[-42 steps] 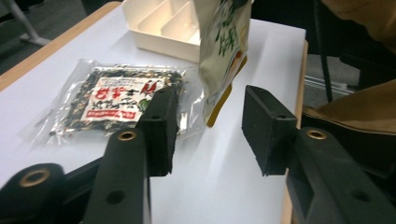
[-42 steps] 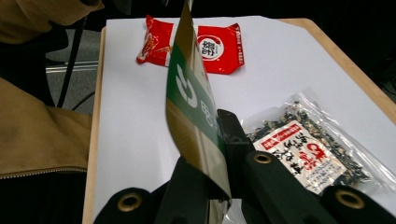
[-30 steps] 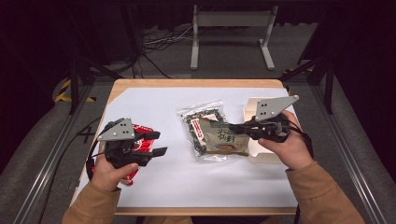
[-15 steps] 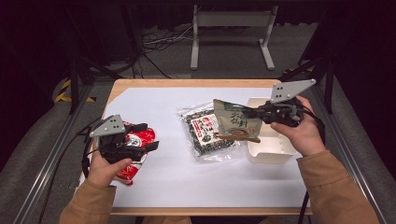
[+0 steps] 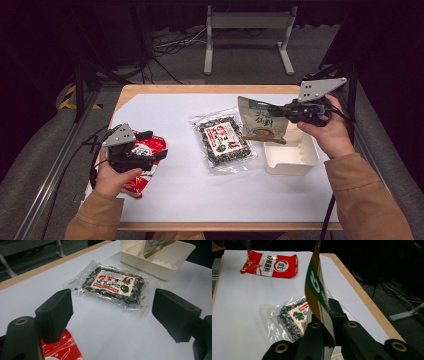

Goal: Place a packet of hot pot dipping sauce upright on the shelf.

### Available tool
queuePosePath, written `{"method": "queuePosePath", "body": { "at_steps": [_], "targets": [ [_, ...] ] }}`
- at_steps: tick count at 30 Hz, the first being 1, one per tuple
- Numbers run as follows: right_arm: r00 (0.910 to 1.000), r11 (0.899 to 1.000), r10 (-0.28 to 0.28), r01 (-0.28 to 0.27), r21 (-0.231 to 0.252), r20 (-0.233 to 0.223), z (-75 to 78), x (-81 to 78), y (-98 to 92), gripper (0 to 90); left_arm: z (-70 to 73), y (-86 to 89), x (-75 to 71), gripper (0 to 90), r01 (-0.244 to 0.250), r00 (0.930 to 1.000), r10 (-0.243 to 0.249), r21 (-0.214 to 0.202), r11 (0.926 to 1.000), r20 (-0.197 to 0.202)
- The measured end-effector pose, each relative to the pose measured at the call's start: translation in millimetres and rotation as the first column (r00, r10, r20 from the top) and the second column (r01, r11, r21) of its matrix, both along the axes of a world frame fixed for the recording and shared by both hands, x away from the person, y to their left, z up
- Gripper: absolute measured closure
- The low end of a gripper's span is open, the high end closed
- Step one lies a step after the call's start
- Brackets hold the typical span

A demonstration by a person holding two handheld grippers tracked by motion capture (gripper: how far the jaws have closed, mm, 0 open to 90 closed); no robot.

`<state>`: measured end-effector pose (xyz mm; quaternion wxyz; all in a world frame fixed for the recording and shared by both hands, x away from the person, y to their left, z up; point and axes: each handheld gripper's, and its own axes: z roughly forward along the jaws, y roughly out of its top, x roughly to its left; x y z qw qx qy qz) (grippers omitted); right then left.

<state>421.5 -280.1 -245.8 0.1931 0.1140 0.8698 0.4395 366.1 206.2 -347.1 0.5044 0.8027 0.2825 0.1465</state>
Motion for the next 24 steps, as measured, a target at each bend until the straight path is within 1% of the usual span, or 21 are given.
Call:
{"method": "queuePosePath", "body": {
  "at_steps": [2, 4, 6, 7, 9, 12, 13, 16, 17, 18, 19, 20, 21, 22, 24],
  "targets": [
    [1.0, 1.0, -0.002, 0.002, 0.002, 0.007, 0.8, 2.3, -2.1, 89.3, -0.9, 2.3, 1.5, 16.8, -0.005, 1.0, 0.005, -0.002, 1.0, -0.008],
    [0.9999, 1.0, -0.003, 0.003, 0.003, 0.01, 1.2, 3.8, -3.4, 89.3, -1.7, 3.5, 2.1, 16.8, -0.012, 0.9999, 0.012, -0.008, 0.9999, -0.004],
    [0.9999, 1.0, -0.007, 0.007, 0.003, 0.016, 1.9, 7.4, -6.4, 89.3, -1.7, 5.0, 2.4, 16.7, -0.015, 0.9999, 0.015, -0.005, 0.9999, -0.002],
    [0.9999, 1.0, -0.01, 0.01, 0.004, 0.014, 2.1, 8.5, -7.4, 89.4, -1.7, 5.8, 1.9, 16.7, -0.02, 0.9998, 0.019, -0.01, 0.9998, -0.01],
    [0.9997, 1.0, -0.02, 0.02, 0.005, 0.013, 2.6, 11.8, -10.3, 89.3, -1.6, 7.2, 1.9, 16.7, -0.029, 0.9996, 0.029, -0.017, 0.9994, -0.002],
    [0.9994, 0.999, -0.033, 0.032, 0.009, 0.009, 3.2, 16.4, -15.5, 89.3, -2.1, 8.8, 2.0, 17.0, -0.033, 0.9994, 0.033, -0.015, 0.9993, 0.012],
    [0.9993, 0.999, -0.035, 0.035, 0.009, 0.009, 3.4, 17.5, -16.9, 89.3, -3.0, 9.9, 2.3, 17.4, -0.034, 0.999, 0.034, -0.008, 0.9994, 0.03],
    [0.999, 0.999, -0.044, 0.044, 0.011, 0.008, 3.8, 21.3, -21.8, 89.3, -4.5, 11.1, 1.9, 18.2, -0.034, 0.9988, 0.034, -0.011, 0.9994, 0.036],
    [0.9989, 0.999, -0.045, 0.045, 0.009, 0.014, 4.0, 23.2, -24.1, 89.3, -5.4, 11.3, 1.4, 18.2, -0.037, 0.9987, 0.038, -0.018, 0.9992, 0.035],
    [0.9988, 0.999, -0.046, 0.046, 0.008, 0.015, 4.3, 24.7, -26.0, 89.3, -5.9, 12.4, 1.2, 18.2, -0.038, 0.9984, 0.039, -0.01, 0.9992, 0.041],
    [0.9986, 0.999, -0.051, 0.051, 0.008, 0.015, 4.4, 26.1, -28.0, 89.3, -6.7, 12.8, 0.7, 18.1, -0.044, 0.9984, 0.044, -0.013, 0.9989, 0.036],
    [0.9985, 0.999, -0.051, 0.051, 0.005, 0.021, 4.5, 27.7, -30.0, 89.3, -7.1, 14.2, 0.6, 18.1, -0.045, 0.998, 0.045, -0.012, 0.9989, 0.044],
    [0.9984, 0.999, -0.047, 0.047, 0.0, 0.031, 4.5, 29.5, -32.2, 89.3, -7.8, 15.0, 0.0, 18.1, -0.046, 0.9976, 0.047, -0.021, 0.9987, 0.052],
    [0.9985, 0.999, -0.045, 0.046, -0.003, 0.031, 4.4, 31.2, -34.1, 89.3, -8.4, 15.9, -0.7, 18.1, -0.048, 0.9972, 0.049, -0.024, 0.9986, 0.057],
    [0.9983, 0.999, -0.049, 0.049, -0.011, 0.03, 4.1, 35.0, -38.2, 89.3, -9.0, 17.0, -1.4, 17.9, -0.054, 0.997, 0.055, -0.021, 0.9983, 0.055]
  ]
}}
